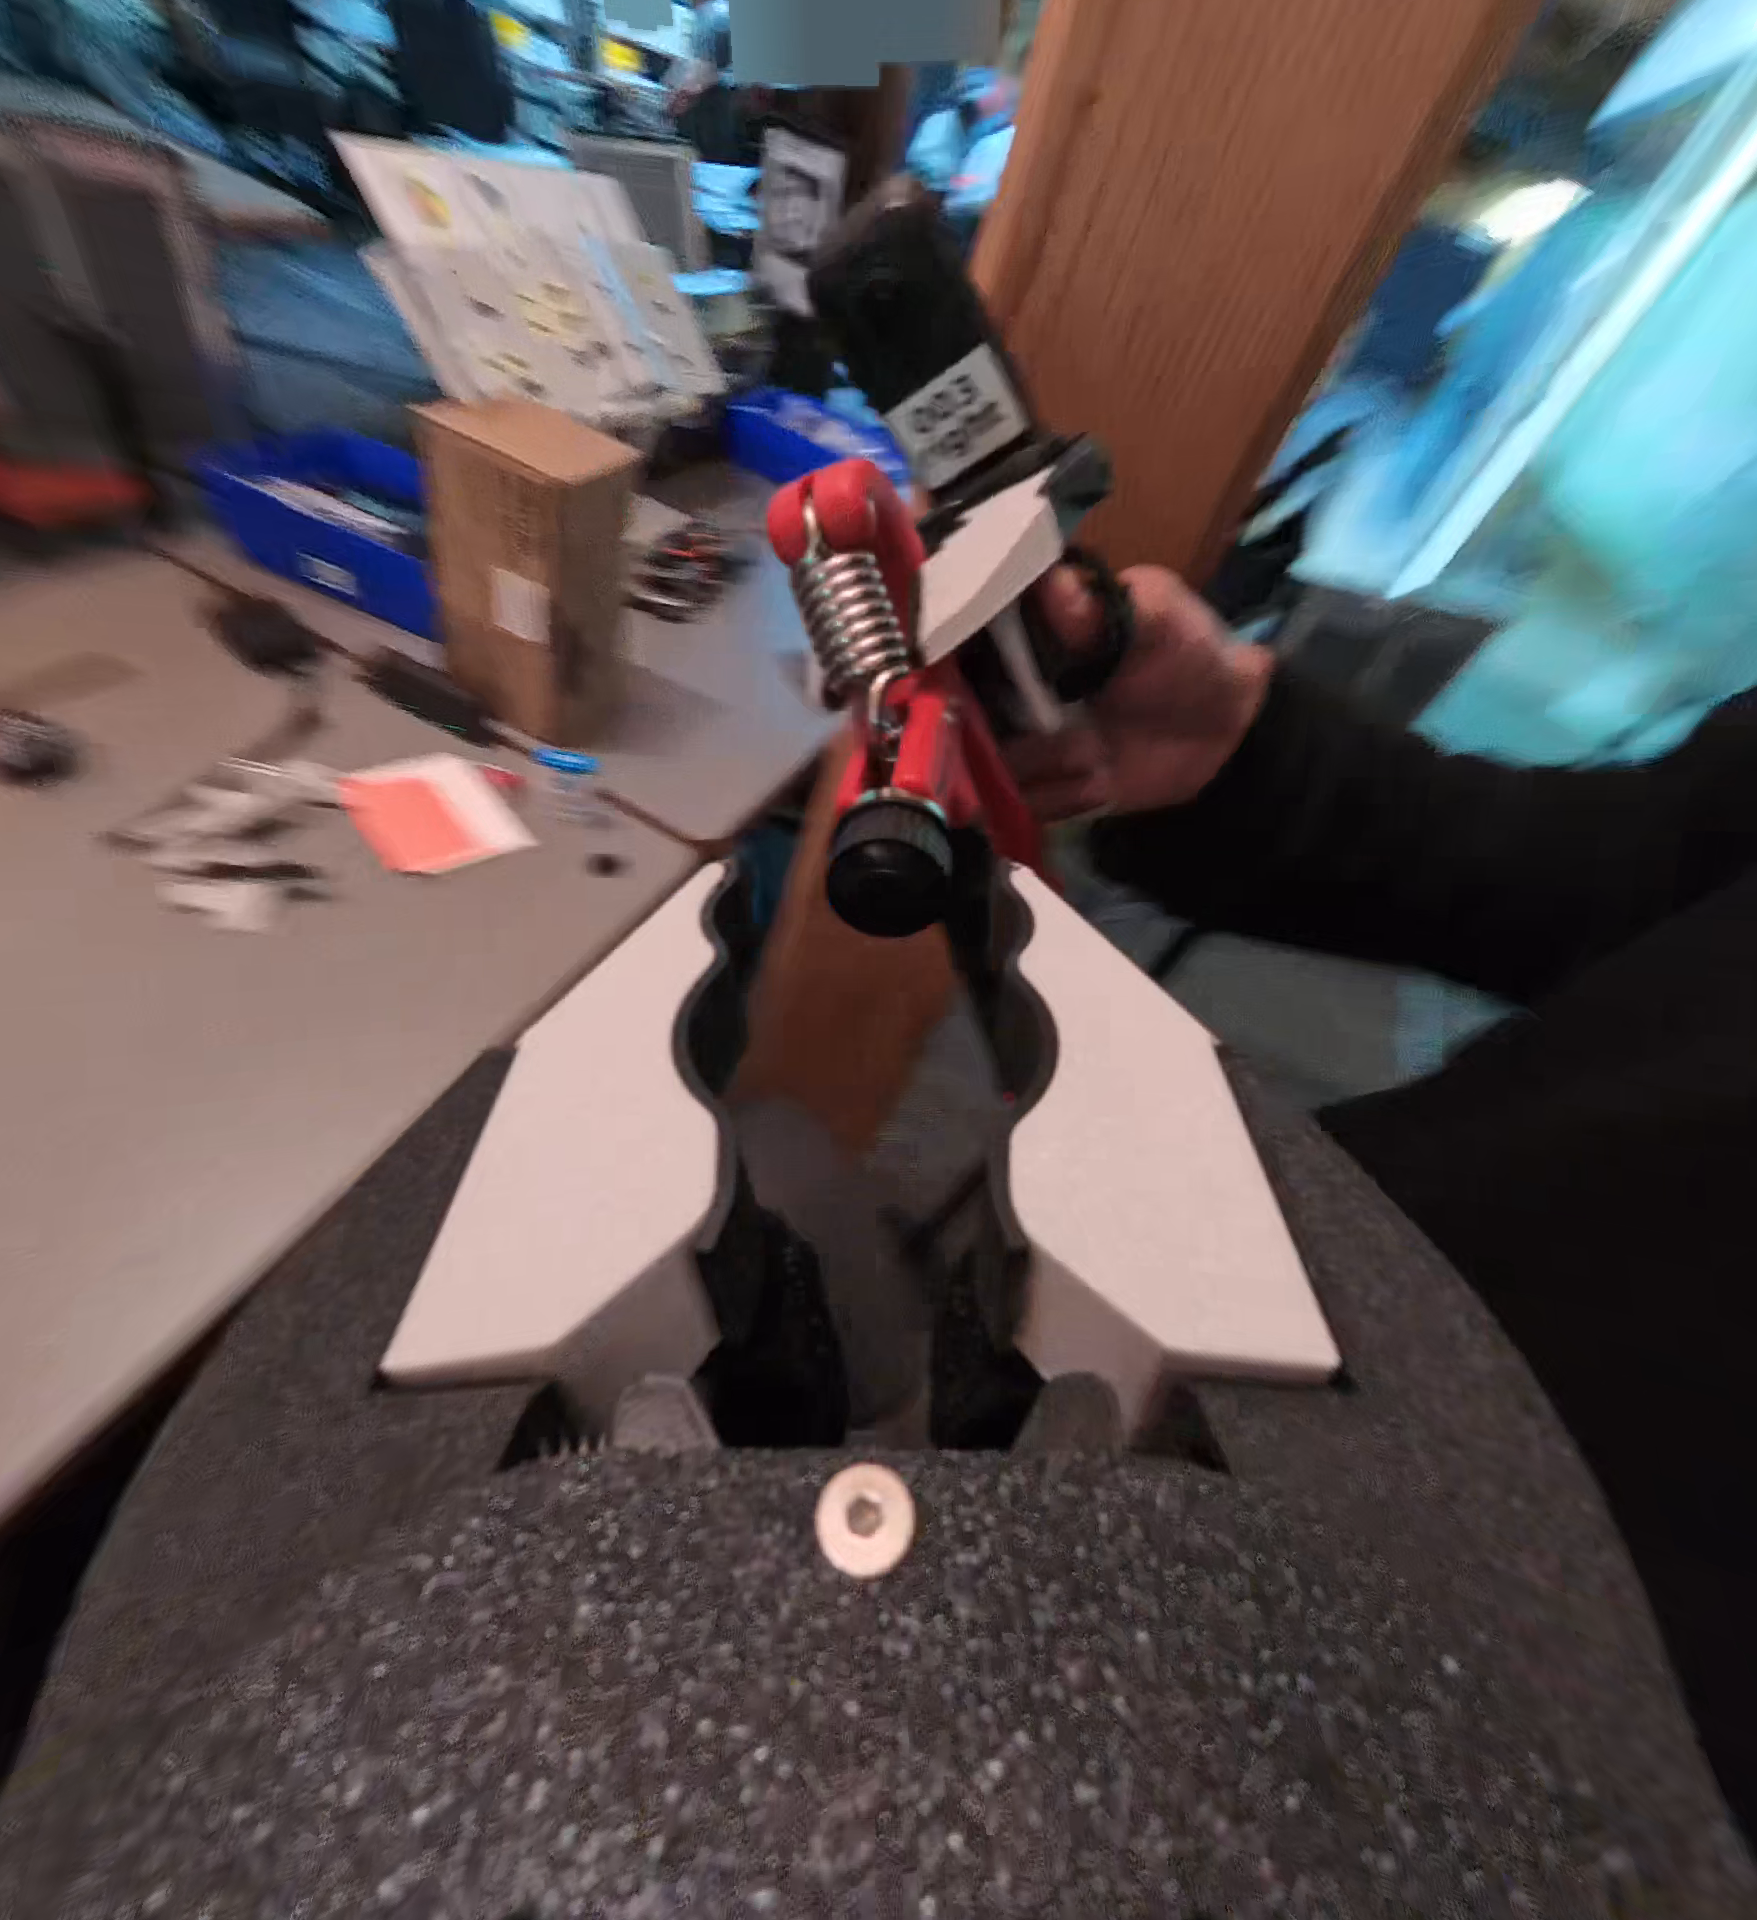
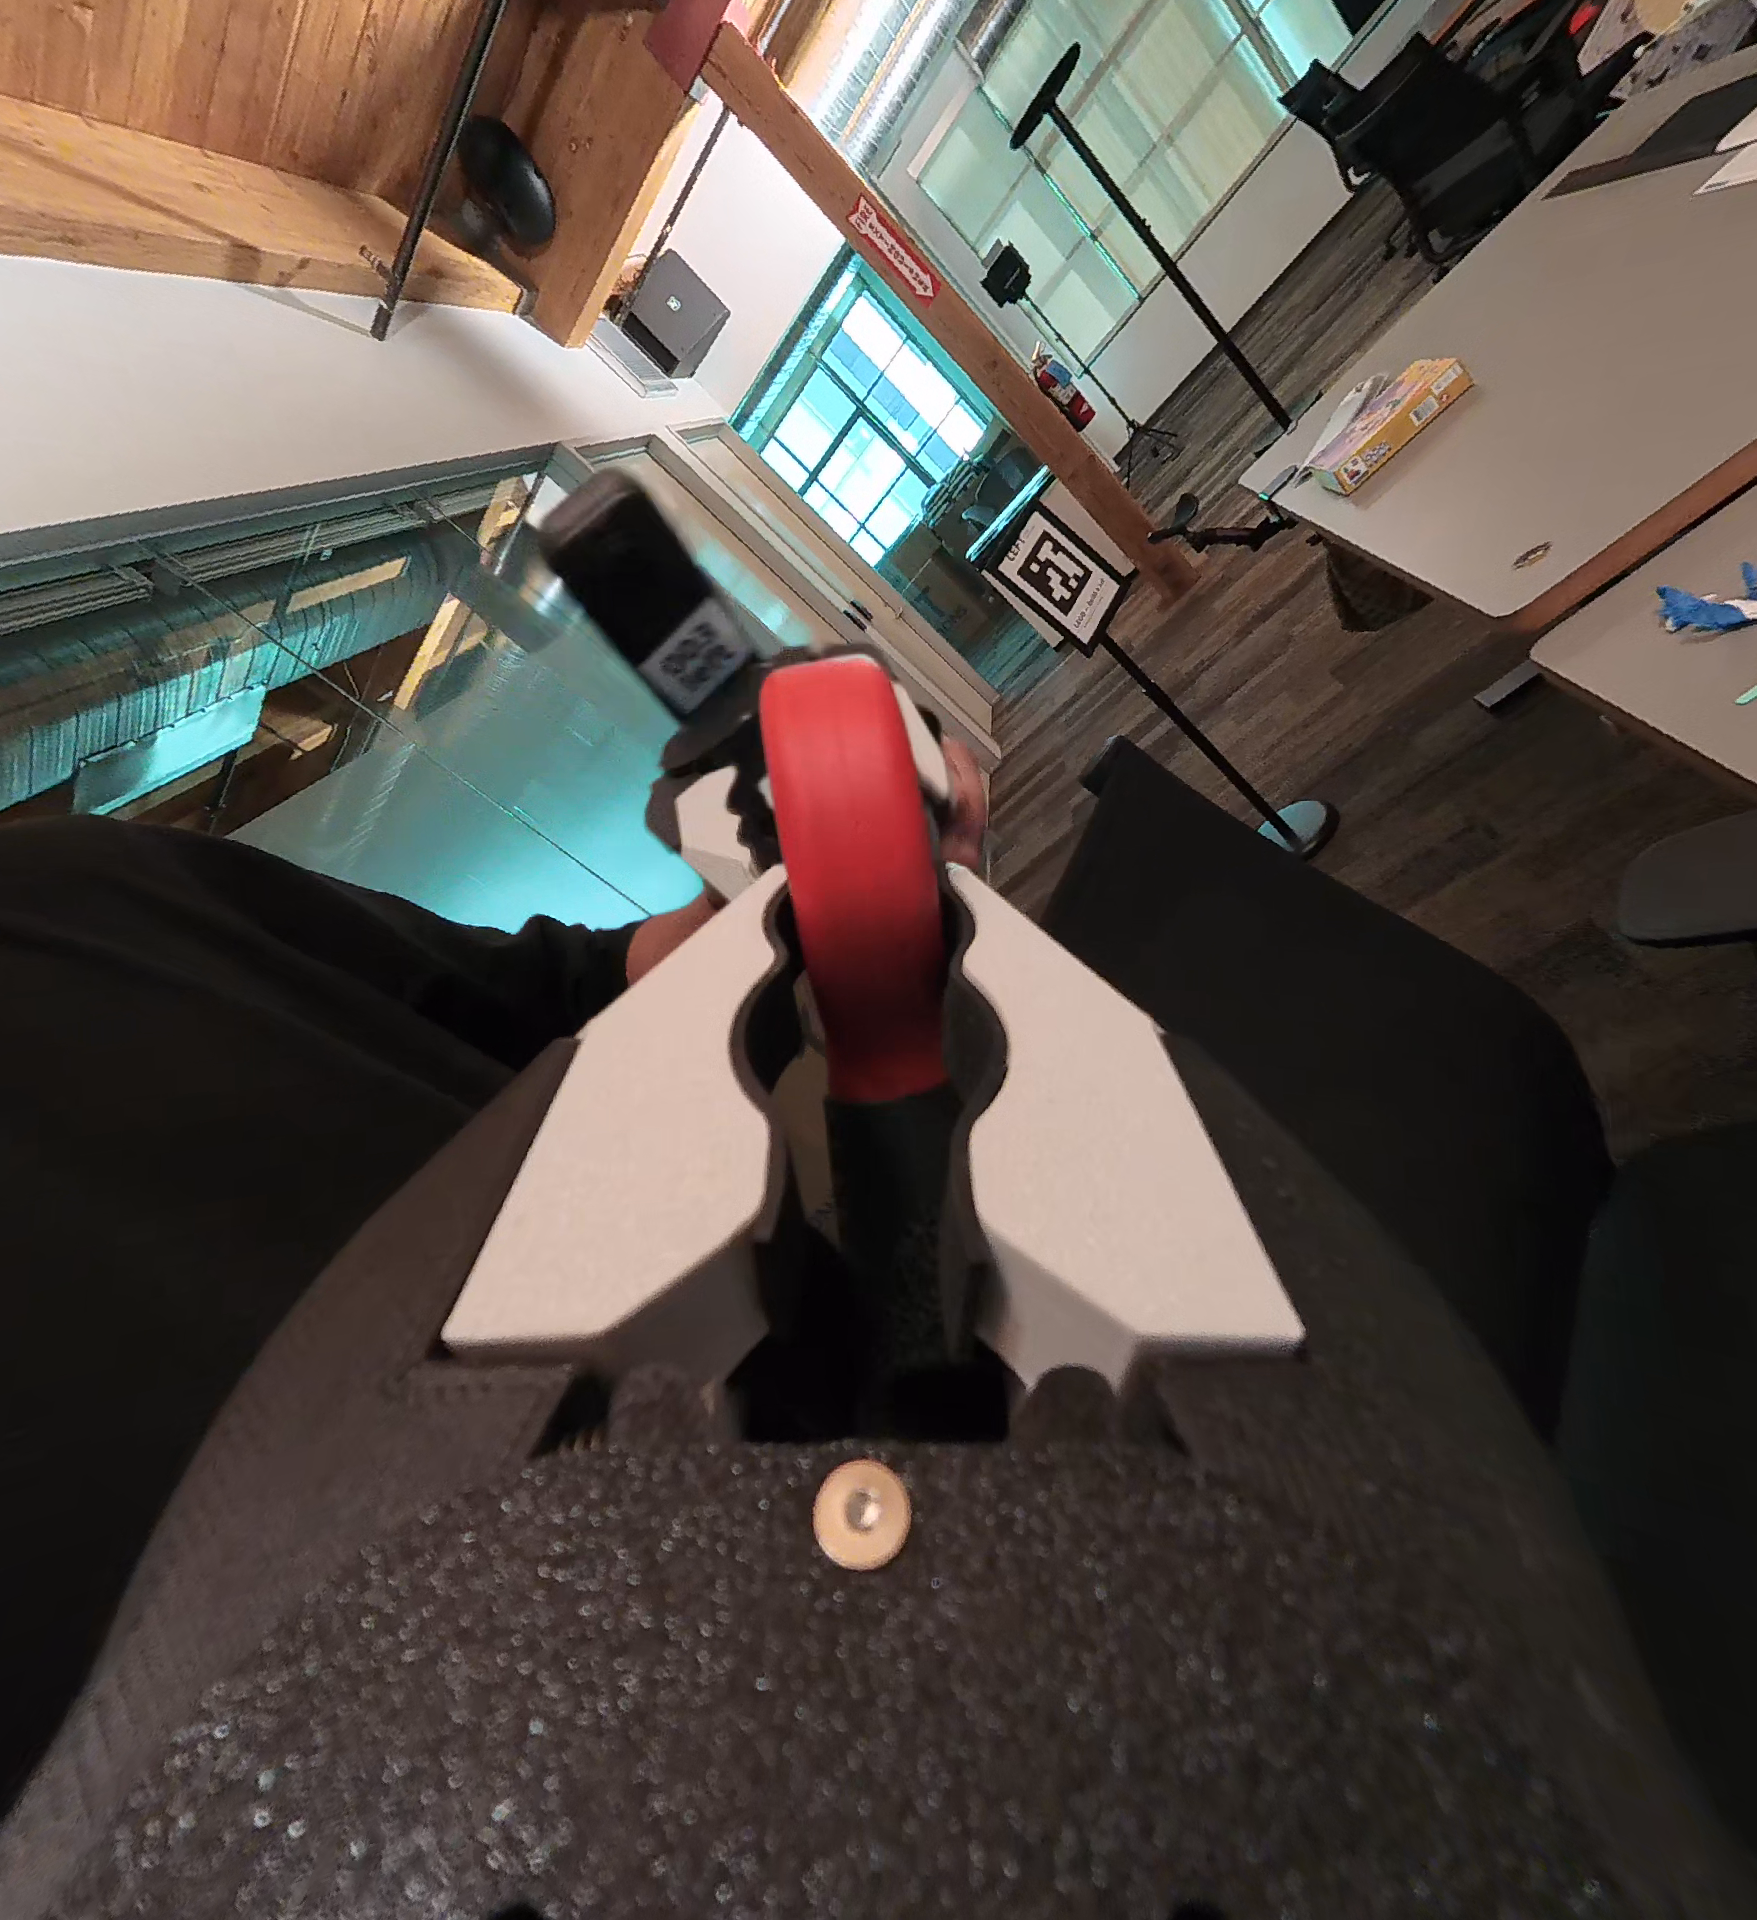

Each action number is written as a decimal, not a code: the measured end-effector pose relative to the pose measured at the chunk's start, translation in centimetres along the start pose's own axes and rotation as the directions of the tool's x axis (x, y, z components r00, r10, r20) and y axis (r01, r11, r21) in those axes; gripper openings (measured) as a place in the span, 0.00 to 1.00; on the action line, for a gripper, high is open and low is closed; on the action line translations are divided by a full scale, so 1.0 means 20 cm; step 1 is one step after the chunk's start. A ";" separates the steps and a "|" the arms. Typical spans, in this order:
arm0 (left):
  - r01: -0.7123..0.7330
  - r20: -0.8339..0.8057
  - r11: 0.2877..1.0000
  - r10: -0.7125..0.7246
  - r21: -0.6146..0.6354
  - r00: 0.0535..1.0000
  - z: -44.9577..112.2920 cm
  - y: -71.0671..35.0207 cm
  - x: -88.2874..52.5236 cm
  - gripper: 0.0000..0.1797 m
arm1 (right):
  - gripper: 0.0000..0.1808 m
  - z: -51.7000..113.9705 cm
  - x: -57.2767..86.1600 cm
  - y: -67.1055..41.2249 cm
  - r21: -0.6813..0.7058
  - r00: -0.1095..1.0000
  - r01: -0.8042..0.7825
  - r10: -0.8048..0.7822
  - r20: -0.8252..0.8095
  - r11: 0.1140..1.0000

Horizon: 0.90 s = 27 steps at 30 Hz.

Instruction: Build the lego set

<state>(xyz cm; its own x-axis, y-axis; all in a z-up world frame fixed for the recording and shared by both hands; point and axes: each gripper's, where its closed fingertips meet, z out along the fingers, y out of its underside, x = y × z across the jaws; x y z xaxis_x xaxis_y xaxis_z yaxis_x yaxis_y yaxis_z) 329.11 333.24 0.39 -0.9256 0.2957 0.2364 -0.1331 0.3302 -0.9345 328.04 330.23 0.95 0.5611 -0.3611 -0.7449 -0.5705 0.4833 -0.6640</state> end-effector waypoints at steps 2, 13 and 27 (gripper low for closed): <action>0.167 -0.132 0.985 -0.162 0.031 0.978 0.00 -0.01 0.03 0.13 | 0.12 0.01 0.00 0.00 0.005 1.000 -0.003 0.003 0.005 1.000; -0.841 0.172 0.463 0.886 -0.280 0.431 0.01 0.07 -0.01 0.12 | 0.12 0.00 0.02 0.04 -0.024 0.999 -0.048 0.047 -0.027 0.999; 0.200 -0.039 0.980 -0.200 0.002 0.979 0.22 0.23 0.14 0.25 | 0.12 -0.03 0.01 -0.04 0.173 0.999 0.013 -0.004 -0.050 0.985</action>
<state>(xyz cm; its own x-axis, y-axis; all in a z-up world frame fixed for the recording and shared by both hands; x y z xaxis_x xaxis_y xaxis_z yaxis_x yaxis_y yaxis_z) 324.34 331.63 -4.48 -0.8659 0.2585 0.4283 -0.3161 0.3808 -0.8689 328.21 329.35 1.37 0.5330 -0.4023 -0.7444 -0.4507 0.6096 -0.6521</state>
